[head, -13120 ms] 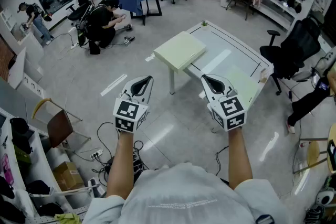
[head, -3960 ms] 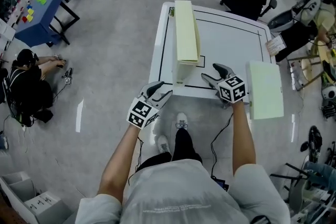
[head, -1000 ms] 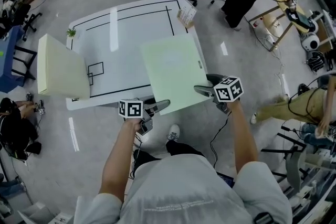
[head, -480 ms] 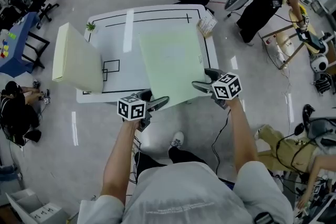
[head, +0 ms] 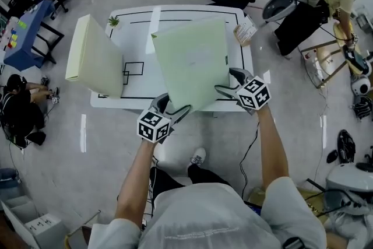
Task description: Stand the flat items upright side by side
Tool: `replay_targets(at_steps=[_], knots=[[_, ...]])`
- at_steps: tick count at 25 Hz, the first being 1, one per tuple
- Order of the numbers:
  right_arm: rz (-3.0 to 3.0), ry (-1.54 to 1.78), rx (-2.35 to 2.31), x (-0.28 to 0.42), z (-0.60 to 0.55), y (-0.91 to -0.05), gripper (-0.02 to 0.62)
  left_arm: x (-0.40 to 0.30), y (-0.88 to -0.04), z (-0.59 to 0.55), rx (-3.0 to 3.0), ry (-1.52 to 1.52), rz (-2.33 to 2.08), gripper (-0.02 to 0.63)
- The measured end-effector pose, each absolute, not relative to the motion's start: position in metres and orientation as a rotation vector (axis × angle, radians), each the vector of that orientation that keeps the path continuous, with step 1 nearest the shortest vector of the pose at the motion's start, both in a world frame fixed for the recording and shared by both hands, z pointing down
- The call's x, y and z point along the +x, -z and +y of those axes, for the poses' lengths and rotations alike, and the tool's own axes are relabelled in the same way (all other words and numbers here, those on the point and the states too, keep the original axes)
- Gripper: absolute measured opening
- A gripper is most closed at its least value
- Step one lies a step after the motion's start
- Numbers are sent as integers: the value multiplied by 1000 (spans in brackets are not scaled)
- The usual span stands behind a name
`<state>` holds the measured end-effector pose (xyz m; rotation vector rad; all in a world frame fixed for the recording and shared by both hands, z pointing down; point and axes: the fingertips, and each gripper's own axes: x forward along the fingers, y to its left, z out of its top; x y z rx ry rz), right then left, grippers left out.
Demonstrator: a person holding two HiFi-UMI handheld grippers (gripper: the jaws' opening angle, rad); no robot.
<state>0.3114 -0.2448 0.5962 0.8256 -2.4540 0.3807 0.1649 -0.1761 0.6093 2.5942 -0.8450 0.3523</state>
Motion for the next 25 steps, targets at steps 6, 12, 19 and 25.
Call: replay_targets(at_steps=[6, 12, 19, 25], knots=[[-2458, -260, 803, 311, -265, -597, 374, 169, -616, -190, 2683, -411, -1000, 365], [-2459, -205, 834, 307, -287, -609, 374, 176, -636, -193, 2685, -570, -1139, 360], [-2440, -215, 739, 294, -303, -627, 371, 181, -655, -186, 2683, -631, -1161, 319], [-2447, -297, 695, 284, -314, -633, 368, 182, -655, -187, 2658, -585, -1133, 319]])
